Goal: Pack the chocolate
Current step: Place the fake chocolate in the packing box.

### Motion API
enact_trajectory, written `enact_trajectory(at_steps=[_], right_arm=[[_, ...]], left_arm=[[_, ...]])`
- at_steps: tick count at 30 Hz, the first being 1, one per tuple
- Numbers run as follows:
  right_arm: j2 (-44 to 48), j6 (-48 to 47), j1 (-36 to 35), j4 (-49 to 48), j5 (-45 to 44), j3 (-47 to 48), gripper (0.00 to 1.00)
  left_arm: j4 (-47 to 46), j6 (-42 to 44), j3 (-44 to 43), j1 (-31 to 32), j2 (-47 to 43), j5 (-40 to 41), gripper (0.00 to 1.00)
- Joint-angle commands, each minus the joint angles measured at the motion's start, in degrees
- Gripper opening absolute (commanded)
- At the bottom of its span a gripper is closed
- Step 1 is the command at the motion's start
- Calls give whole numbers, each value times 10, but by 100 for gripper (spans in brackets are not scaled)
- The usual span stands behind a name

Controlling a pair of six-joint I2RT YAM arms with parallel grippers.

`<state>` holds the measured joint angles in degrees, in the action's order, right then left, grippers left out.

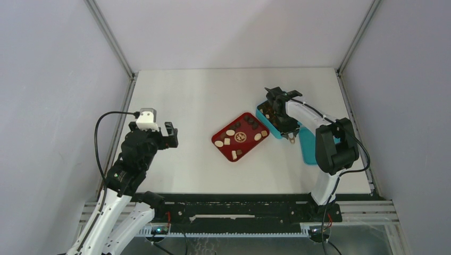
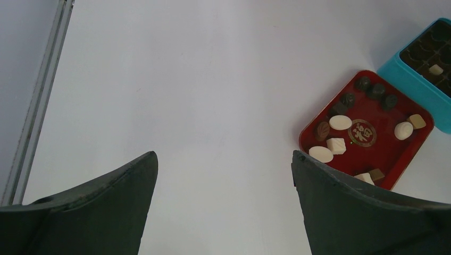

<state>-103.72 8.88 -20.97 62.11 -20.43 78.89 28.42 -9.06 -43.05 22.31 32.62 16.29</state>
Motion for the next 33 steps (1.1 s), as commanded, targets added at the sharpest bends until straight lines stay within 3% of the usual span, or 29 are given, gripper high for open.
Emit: enact_trajectory(at_steps=[1,16,24,33], right_arm=[[31,7,0,0,-13,-4,40],[59,5,-21,-2,-23,1,42],[71,-29,-90,-7,16,26,42],[9,-78,-184,-17,77,69,42]], left_arm=[[-19,-3,12,-6,-2,-5,100],[-19,-3,12,-6,2,-5,100],[-19,-3,12,-7,1,-4,100],[-18,-3,12,-8,-4,-4,100]])
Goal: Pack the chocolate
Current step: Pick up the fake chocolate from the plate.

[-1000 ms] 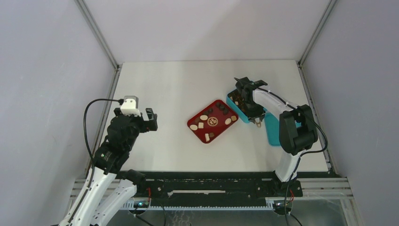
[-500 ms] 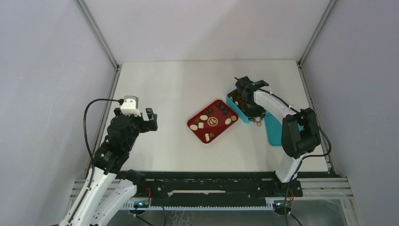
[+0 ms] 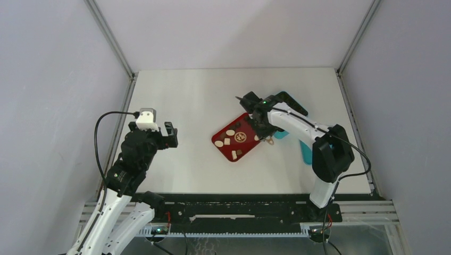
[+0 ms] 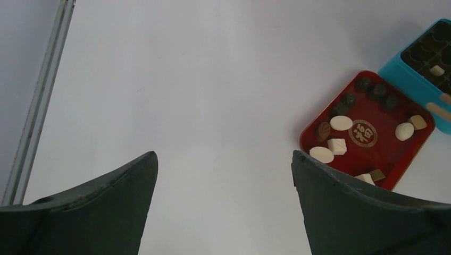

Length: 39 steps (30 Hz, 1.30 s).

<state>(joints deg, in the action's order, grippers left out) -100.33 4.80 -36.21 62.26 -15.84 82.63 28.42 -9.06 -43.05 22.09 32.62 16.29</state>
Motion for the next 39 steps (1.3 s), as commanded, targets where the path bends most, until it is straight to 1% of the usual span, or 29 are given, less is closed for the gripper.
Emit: enact_trajectory(at_steps=[1,9,11,19,26,39], right_arm=[[-34,-45,-38,-21,35,37,42],[-94,-112,-75,-30,43,82,42],[-109,-125,-82,-20,45,97,42],[-164,-154,-85,-5,49,146,43],[-194,-175,-85,10,65,181,43],[-224,-182,-85,9,58,202,43]], left_arm=[[-18,-3,12,-6,-4,-4,100],[-17,-3,12,-5,-5,-5,100],[-17,-3,12,-6,-6,-6,100],[-16,-3,12,-6,-6,-6,100],[-16,-3,11,-6,-5,-6,100],[-16,-3,11,-6,-6,-6,100]])
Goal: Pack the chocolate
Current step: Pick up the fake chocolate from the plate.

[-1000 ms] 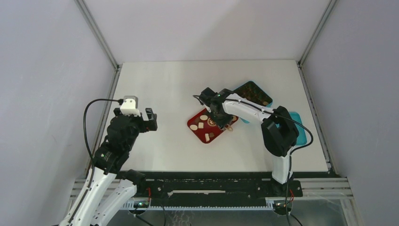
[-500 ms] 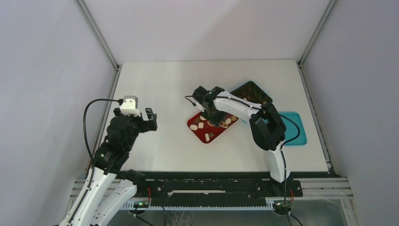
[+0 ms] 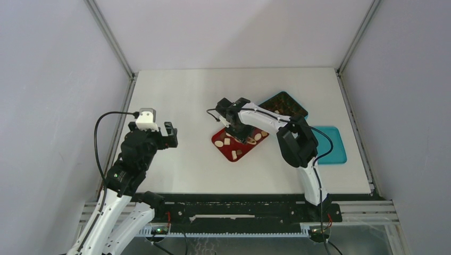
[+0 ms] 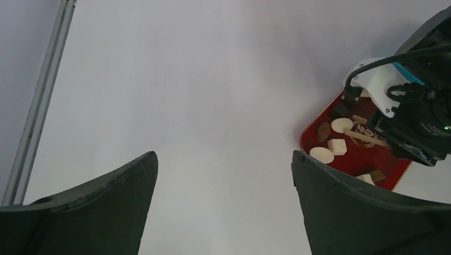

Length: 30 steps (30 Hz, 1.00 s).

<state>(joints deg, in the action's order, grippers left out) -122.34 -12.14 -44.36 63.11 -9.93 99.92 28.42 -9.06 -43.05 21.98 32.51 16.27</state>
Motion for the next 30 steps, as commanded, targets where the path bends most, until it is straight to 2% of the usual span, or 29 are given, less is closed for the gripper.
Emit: enact_trajectory(at_steps=[1,30], right_arm=[[-5,-14,-4,1,1,31,43],[-45,-18,-24,12,-21,81,44]], left_arm=[[-15,-3,12,-4,-4,-5,100],[-16,-2,12,-4,-9,-5,100]])
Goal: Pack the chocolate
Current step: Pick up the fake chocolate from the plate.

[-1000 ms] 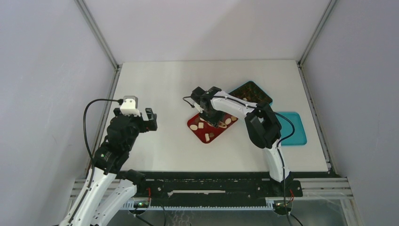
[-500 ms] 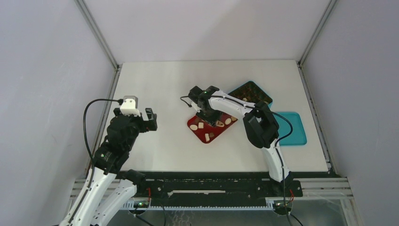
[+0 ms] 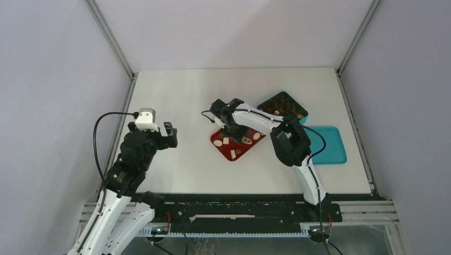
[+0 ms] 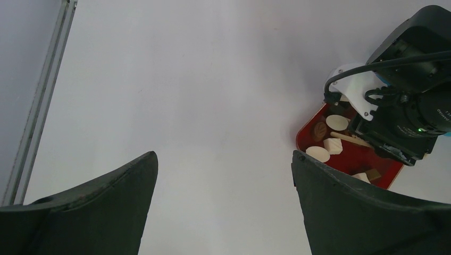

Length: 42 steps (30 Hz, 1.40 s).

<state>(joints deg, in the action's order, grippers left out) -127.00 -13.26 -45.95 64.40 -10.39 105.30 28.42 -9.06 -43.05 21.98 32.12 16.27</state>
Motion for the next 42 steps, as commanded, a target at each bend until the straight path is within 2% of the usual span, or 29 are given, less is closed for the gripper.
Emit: enact_trajectory(at_steps=[1,5,10,15,29,42], right_arm=[[2,-5,-8,-3,-18,28,44],[8,-2,-8,-6,-23,29,40],[29,5,-7,-10,-20,17,24],[68,17,-3,-24,-17,-18,17],[193,63,20,-23,-33,-143,12],[306,202,105,42,-49,-233,12]], left_arm=[[-16,-2,12,-4,-5,-5,100],[-15,-2,12,-4,-7,-5,100],[-15,-3,12,-4,-7,-5,100],[-16,-3,13,-4,-7,-6,100],[-17,-3,12,-4,-1,-6,100],[-18,-3,12,-5,4,-6,100]])
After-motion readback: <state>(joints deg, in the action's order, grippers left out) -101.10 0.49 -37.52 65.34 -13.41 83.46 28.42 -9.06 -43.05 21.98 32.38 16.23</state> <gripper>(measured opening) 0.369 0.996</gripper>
